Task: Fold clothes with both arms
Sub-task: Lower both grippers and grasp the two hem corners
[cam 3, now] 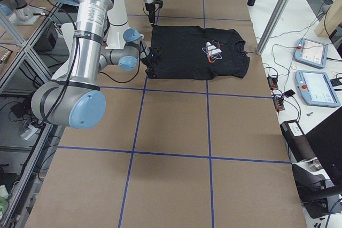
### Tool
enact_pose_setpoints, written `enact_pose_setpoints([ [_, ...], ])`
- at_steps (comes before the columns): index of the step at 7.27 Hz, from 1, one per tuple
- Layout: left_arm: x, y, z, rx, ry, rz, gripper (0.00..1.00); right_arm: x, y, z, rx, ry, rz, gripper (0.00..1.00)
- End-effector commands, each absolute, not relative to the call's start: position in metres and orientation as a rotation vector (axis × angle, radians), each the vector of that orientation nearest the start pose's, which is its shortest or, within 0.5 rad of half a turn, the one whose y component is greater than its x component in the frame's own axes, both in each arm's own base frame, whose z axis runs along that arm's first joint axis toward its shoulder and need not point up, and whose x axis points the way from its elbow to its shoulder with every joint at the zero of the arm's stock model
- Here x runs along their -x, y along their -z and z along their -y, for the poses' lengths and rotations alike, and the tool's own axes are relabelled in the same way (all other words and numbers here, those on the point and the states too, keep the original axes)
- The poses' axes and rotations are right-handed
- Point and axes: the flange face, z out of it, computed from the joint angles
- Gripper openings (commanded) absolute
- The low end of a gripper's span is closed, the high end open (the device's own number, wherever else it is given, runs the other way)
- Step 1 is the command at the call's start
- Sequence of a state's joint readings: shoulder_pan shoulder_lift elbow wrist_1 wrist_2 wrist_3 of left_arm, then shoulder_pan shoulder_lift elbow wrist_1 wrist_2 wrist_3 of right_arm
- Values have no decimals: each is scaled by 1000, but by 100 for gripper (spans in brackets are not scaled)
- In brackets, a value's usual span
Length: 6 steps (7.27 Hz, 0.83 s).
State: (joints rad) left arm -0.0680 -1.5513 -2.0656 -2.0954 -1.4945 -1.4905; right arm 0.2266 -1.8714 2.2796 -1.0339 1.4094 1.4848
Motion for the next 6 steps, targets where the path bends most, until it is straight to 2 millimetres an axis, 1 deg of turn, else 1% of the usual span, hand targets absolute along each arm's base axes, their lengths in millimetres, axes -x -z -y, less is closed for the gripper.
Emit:
enact_pose_setpoints([
  [1,-471,-381,169,-131,29,-987,64,330,-389,228,-295,-204,913,100],
  [2,-471,-378,168,-130,28,-992,57,330,-389,228,-295,-204,913,100],
  [3,-471,-375,164,-87,5,-1001,52,330,-389,228,-295,-204,913,100],
  [6,-470,-378,166,-70,-2,-995,52,330,-389,229,-296,-205,913,100],
])
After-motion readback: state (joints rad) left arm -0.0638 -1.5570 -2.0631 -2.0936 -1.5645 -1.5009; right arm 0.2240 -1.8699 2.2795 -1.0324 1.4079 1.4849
